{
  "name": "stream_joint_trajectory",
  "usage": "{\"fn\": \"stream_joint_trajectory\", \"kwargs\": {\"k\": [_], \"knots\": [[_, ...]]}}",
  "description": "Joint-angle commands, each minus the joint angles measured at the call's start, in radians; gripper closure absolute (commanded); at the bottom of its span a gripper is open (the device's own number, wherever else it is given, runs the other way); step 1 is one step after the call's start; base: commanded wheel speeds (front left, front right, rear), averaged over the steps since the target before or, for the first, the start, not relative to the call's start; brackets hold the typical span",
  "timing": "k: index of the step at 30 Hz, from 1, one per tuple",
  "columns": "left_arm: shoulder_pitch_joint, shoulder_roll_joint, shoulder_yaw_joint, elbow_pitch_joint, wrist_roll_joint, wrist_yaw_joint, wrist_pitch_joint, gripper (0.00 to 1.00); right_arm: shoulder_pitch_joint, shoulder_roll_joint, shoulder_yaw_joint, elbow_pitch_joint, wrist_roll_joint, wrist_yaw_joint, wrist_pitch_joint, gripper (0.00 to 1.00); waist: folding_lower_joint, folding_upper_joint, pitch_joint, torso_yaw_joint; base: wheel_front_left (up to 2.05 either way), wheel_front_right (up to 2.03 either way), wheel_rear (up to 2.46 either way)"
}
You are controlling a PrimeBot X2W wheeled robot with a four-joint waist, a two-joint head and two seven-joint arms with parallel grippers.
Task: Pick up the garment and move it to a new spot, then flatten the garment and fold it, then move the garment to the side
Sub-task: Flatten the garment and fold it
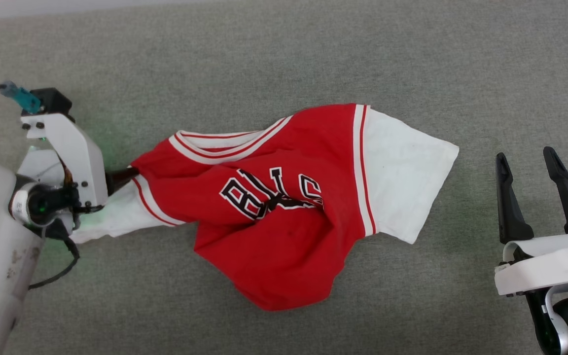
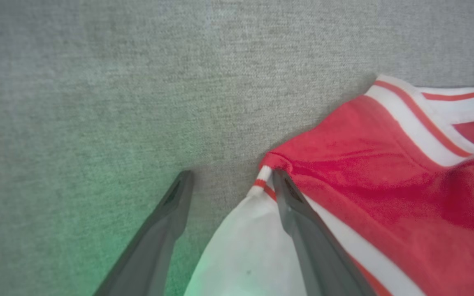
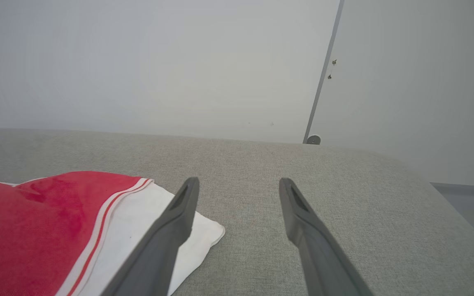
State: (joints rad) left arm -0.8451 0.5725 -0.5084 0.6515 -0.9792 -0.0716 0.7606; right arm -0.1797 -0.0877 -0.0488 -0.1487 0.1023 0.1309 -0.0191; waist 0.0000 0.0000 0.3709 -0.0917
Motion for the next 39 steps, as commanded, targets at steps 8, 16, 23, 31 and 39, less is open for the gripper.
{"fn": "stream_joint_trajectory", "kwargs": {"k": [8, 16, 23, 31, 39], "knots": [[0.135, -0.074, -0.05, -0.036, -0.064, 0.083, 0.162, 0.14, -0.019, 0.009, -0.002, 0.001, -0.007, 0.0, -0.002, 0.0, 0.0, 0.0, 0.006, 0.002, 0.0, 0.0, 0.0], [0.138, -0.045, -0.031, -0.113, -0.064, 0.109, 0.149, 1.0, -0.023, 0.014, -0.001, 0.008, -0.007, 0.0, -0.012, 0.0, 0.0, 0.0, 0.013, -0.002, 0.0, 0.0, 0.0], [0.06, -0.007, -0.001, -0.161, -0.029, 0.086, 0.074, 1.0, -0.031, 0.015, -0.001, 0.009, -0.007, 0.0, -0.017, 0.0, 0.0, 0.0, 0.022, -0.009, 0.0, 0.0, 0.0], [-0.014, 0.04, 0.005, -0.159, 0.017, 0.061, 0.037, 1.0, -0.035, 0.018, 0.006, 0.018, -0.003, 0.0, -0.023, 0.0, 0.0, 0.0, 0.033, -0.025, 0.0, 0.0, 0.0], [-0.109, 0.077, -0.003, -0.1, 0.095, 0.025, -0.047, 1.0, -0.036, 0.02, 0.016, 0.03, 0.0, 0.0, -0.029, 0.0, 0.0, 0.0, 0.041, -0.049, 0.0, 0.0, 0.0]]}}
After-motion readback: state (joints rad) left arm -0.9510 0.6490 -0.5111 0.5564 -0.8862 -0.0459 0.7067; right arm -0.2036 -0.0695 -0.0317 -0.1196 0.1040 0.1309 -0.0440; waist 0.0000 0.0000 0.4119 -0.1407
